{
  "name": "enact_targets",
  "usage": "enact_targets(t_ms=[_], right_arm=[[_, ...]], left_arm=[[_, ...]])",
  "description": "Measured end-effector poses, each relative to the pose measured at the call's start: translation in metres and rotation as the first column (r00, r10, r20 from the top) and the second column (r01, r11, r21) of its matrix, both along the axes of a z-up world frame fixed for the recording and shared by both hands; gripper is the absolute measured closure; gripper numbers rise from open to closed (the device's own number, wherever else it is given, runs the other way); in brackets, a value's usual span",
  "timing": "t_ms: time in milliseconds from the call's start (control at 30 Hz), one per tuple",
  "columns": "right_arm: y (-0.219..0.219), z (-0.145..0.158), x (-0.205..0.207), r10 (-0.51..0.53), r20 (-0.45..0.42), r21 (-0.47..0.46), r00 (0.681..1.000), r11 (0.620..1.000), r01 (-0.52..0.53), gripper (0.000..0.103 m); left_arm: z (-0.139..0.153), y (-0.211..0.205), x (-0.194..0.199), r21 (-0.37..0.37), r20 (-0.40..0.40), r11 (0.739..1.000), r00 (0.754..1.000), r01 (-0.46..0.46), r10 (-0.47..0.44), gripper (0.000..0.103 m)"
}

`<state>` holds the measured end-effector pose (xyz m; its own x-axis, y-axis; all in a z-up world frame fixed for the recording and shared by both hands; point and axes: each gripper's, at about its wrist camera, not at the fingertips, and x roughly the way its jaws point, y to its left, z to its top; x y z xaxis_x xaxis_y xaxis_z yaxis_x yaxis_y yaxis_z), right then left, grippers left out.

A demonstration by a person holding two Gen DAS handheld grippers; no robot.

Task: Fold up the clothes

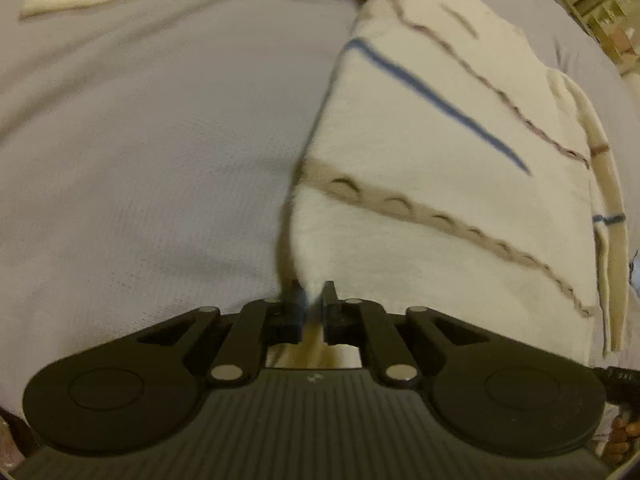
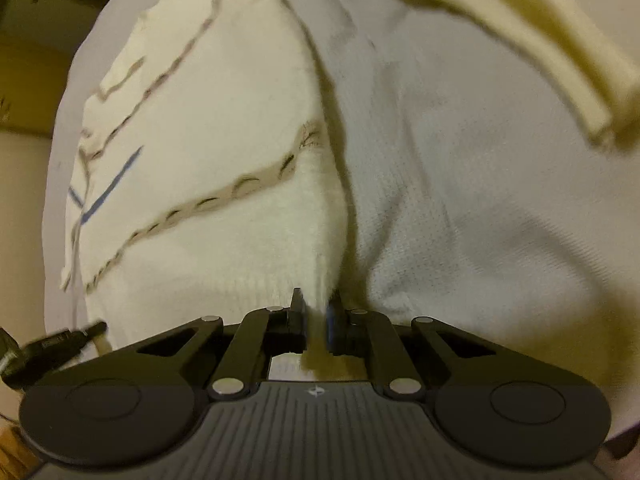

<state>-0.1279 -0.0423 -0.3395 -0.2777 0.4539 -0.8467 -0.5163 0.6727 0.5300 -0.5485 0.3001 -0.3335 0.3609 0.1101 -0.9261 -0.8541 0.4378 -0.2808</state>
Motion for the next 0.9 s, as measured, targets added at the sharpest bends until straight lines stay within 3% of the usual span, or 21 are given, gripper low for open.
enact_targets(t_ms=[67, 167, 233, 267, 300, 367, 433, 500, 567, 667, 733, 767, 800, 833, 867, 900], right_arm=[[-0.009, 0.015, 0.004, 0.005, -0.011, 0.013, 1.0, 1.0, -0.005, 0.097], [-0.017, 0.012, 0.006, -0.017, -0.035, -0.003, 0.999, 1.0, 0.017, 0.097], [-0.021, 0.005, 0.004, -0.025, -0.042, -0.021, 0.999, 0.999, 0.024, 0.096], [-0.02, -0.006, 0.0, -0.014, -0.043, -0.053, 0.999, 0.999, 0.012, 0.09], [-0.019, -0.011, -0.004, 0.005, -0.049, -0.076, 0.999, 0.997, -0.009, 0.079], [-0.02, -0.007, -0.009, 0.047, -0.023, -0.075, 0.999, 0.996, -0.048, 0.076], [-0.027, 0.009, -0.011, 0.091, 0.064, -0.076, 0.994, 0.993, -0.086, 0.065], [-0.036, 0.025, -0.005, 0.098, 0.173, -0.094, 0.98, 0.992, -0.083, 0.065], [-0.051, 0.04, 0.008, 0.057, 0.325, -0.104, 0.944, 0.994, -0.024, 0.064], [-0.061, 0.052, 0.031, 0.018, 0.518, -0.091, 0.855, 0.995, 0.035, 0.062], [-0.058, 0.048, 0.043, 0.019, 0.581, -0.065, 0.814, 0.998, 0.023, 0.059], [-0.053, 0.043, 0.049, 0.029, 0.603, -0.061, 0.797, 0.998, 0.01, 0.052], [-0.052, 0.039, 0.056, 0.018, 0.604, -0.044, 0.797, 0.999, 0.01, 0.05], [-0.056, 0.037, 0.066, -0.016, 0.58, -0.01, 0.814, 1.0, 0.026, 0.05], [-0.061, 0.035, 0.075, -0.049, 0.555, 0.023, 0.83, 0.999, 0.043, 0.062], [-0.065, 0.033, 0.085, -0.081, 0.528, 0.055, 0.845, 0.997, 0.061, 0.093]], left_arm=[[0.02, -0.009, -0.006, 0.047, 0.005, 0.999, 1.0, 0.015, -0.015, 0.098], [0.038, -0.02, -0.02, 0.064, 0.018, 0.998, 1.0, 0.012, -0.013, 0.097], [0.026, -0.026, -0.011, 0.069, -0.058, 0.997, 0.998, 0.042, -0.038, 0.095], [0.016, -0.028, -0.006, 0.069, -0.107, 0.996, 0.993, 0.05, -0.042, 0.094], [0.003, -0.029, 0.001, 0.072, -0.168, 0.996, 0.985, 0.046, -0.033, 0.089], [-0.004, -0.029, 0.009, 0.102, -0.238, 0.994, 0.971, 0.028, -0.003, 0.079], [0.005, -0.033, 0.012, 0.165, -0.297, 0.986, 0.955, 0.028, 0.022, 0.067], [0.018, -0.04, 0.013, 0.237, -0.362, 0.971, 0.931, 0.045, 0.045, 0.069], [0.03, -0.044, 0.016, 0.281, -0.393, 0.958, 0.918, 0.057, 0.061, 0.072], [0.041, -0.046, 0.027, 0.277, -0.344, 0.959, 0.938, 0.064, 0.037, 0.071], [0.04, -0.051, 0.047, 0.261, -0.306, 0.96, 0.952, 0.1, -0.016, 0.071], [0.04, -0.053, 0.057, 0.255, -0.286, 0.959, 0.957, 0.122, -0.045, 0.07], [0.038, -0.057, 0.069, 0.248, -0.267, 0.958, 0.961, 0.143, -0.075, 0.069], [0.035, -0.06, 0.078, 0.24, -0.254, 0.958, 0.962, 0.16, -0.097, 0.068], [0.032, -0.064, 0.088, 0.232, -0.242, 0.957, 0.963, 0.176, -0.119, 0.068], [0.029, -0.068, 0.096, 0.225, -0.232, 0.955, 0.963, 0.192, -0.139, 0.068]])
